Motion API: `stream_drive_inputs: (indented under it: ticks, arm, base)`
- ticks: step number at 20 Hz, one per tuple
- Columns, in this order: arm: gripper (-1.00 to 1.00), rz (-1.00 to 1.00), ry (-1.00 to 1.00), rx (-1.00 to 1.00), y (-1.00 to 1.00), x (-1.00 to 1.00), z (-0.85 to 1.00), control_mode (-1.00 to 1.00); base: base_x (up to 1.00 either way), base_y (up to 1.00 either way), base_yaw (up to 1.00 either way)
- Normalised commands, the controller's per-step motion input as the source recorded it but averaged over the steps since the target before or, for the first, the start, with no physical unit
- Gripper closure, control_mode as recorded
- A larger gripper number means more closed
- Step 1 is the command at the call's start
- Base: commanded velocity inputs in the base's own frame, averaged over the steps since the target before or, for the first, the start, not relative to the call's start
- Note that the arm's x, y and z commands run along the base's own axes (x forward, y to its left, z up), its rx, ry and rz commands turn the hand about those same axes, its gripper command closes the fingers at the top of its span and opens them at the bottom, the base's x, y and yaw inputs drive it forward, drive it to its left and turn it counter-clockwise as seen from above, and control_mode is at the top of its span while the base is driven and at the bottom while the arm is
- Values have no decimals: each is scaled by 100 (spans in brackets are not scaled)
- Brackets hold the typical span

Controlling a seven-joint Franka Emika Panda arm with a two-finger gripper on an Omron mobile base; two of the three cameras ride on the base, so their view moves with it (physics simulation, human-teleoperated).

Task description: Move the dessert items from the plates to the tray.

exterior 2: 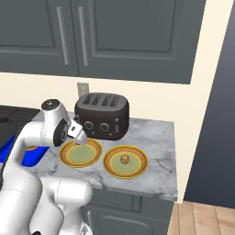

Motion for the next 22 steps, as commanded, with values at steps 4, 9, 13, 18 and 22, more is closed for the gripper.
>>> stream_drive_inputs:
  ticks: [4,9,13,18,22]
  arm:
    - [-100,-5,8,-6,-100,-38,4,-100]
    - [-100,-9,11,-8,-100,-22,0,-100]
    - [-100,-11,11,-9,-100,0,0,-100]
    - [-100,-9,5,-4,-97,15,0,-100]
    - [-100,9,0,0,-45,80,-3,-100]
  base:
    - [0,0,0]
    - [0,0,0]
    - [0,0,0]
    - [0,0,0]
    - [0,0,0]
